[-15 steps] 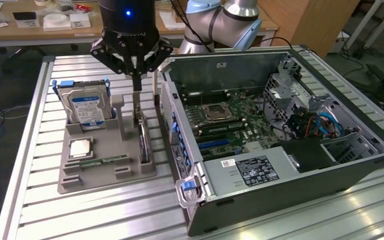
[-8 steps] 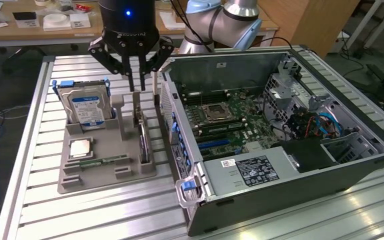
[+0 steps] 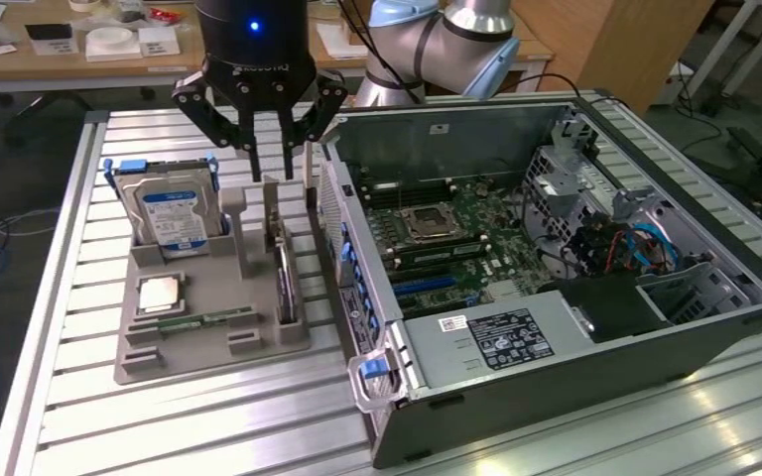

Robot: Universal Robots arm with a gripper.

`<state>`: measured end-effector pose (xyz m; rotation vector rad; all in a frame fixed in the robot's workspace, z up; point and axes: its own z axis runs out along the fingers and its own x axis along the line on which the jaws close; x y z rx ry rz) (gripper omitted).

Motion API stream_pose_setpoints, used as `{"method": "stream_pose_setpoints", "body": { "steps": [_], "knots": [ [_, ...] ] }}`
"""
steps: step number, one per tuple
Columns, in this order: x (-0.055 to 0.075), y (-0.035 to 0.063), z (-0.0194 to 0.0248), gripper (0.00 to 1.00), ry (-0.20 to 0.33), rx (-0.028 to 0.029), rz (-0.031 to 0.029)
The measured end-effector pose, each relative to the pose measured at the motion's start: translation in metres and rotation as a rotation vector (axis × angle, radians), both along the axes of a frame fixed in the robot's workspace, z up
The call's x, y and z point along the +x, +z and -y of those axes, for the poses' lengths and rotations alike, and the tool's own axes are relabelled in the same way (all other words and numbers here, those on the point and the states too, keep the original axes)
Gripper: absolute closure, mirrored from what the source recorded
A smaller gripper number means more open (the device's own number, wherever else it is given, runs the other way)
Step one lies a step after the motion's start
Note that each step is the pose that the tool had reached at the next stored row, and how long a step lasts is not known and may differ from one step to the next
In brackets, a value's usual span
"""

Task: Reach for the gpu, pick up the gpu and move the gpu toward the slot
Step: 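Reach for the gpu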

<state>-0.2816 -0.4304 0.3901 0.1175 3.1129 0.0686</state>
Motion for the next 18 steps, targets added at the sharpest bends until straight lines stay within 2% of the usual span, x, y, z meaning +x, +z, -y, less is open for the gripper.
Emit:
{"method": "stream_pose_setpoints", "body": {
  "steps": [18],
  "knots": [
    [0.0000, -0.0018, 0.0009, 0.64, 0.000, -0.0002, 0.0000]
  ]
}}
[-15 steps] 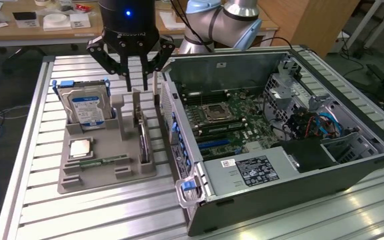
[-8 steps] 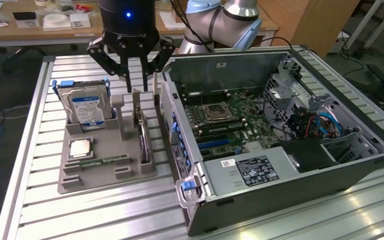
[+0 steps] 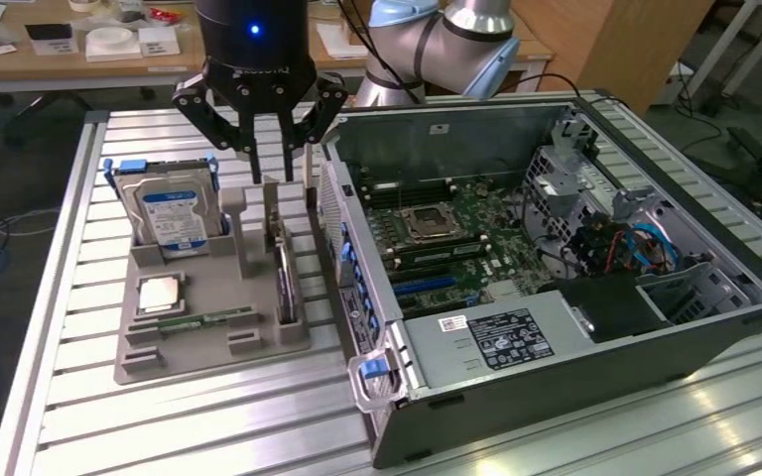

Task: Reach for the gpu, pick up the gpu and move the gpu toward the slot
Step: 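Reach for the gpu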

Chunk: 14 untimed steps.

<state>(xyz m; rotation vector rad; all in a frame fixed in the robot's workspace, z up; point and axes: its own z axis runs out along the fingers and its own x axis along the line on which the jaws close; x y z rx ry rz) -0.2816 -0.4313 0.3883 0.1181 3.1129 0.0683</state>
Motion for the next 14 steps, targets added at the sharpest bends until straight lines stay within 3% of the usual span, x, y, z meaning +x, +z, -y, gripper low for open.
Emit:
{"method": "stream_pose_setpoints", "body": {
  "steps": [6, 14],
  "knots": [
    [0.000, -0.0022, 0.0000, 0.64, 0.000, 0.0001, 0.0000],
    [0.000, -0.0134, 0.0000, 0.64, 0.000, 0.0000, 0.0000]
  ]
}}
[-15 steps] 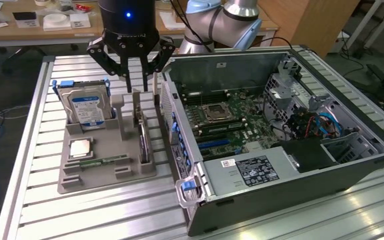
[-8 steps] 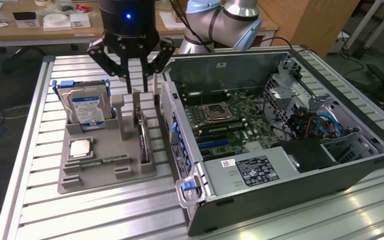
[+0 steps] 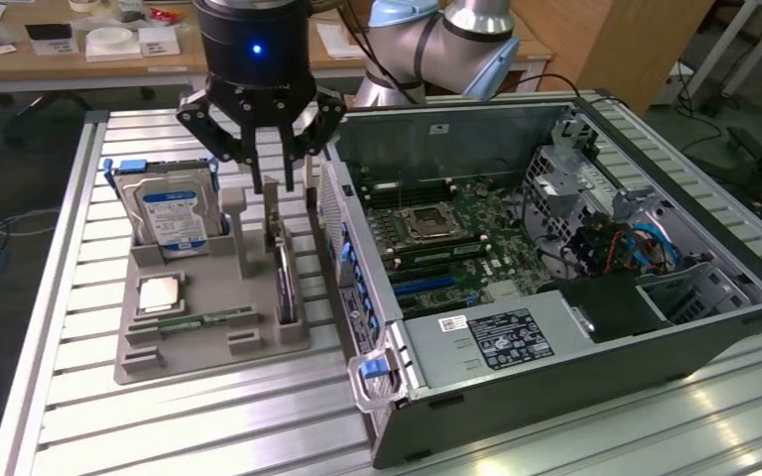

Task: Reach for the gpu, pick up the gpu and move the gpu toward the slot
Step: 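Reach for the gpu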

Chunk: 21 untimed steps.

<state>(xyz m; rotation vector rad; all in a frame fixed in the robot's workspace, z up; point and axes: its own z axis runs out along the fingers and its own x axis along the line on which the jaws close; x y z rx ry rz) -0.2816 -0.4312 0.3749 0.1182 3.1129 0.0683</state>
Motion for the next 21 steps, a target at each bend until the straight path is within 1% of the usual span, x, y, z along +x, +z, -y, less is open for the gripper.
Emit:
{"method": "stream_pose_setpoints", "body": {
  "steps": [3, 11, 21],
  "knots": [
    [0.000, -0.0027, 0.0000, 0.64, 0.000, -0.0001, -0.0001],
    [0.000, -0.0042, 0.0000, 0.64, 0.000, 0.0007, 0.0004],
    [0.000, -0.0172, 0.0000, 0.64, 0.000, 0.0012, -0.0001]
  ]
}}
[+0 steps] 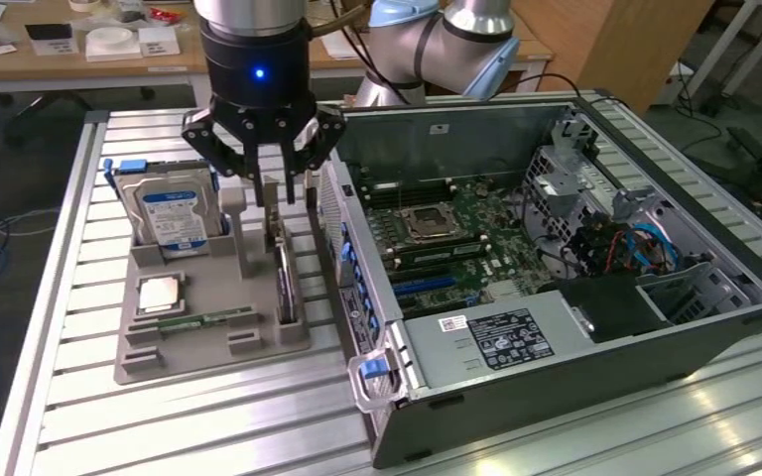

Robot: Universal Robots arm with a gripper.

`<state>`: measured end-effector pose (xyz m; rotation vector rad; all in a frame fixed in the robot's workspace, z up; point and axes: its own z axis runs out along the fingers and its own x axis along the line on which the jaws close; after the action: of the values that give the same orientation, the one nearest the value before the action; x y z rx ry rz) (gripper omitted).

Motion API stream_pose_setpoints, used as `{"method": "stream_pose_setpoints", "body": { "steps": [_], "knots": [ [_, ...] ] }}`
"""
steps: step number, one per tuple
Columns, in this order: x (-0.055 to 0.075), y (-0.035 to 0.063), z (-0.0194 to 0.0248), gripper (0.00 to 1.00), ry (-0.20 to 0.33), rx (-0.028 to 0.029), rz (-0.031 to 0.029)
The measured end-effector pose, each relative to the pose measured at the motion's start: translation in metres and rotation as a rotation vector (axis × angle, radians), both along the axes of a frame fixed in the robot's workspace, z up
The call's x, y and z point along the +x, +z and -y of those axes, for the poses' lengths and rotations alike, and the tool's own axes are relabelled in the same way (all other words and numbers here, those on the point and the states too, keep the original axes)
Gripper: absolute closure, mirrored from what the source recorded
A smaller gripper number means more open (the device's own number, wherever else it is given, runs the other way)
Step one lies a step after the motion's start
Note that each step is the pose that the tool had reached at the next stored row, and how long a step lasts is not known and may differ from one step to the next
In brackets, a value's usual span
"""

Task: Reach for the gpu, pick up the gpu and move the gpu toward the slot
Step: 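Reach for the gpu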

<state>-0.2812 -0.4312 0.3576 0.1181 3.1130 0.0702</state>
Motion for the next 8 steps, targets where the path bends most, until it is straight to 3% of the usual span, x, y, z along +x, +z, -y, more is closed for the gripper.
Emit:
{"method": "stream_pose_setpoints", "body": {
  "steps": [8],
  "knots": [
    [0.0001, -0.0104, 0.0000, 0.64, 0.000, 0.0000, -0.0008]
  ]
}}
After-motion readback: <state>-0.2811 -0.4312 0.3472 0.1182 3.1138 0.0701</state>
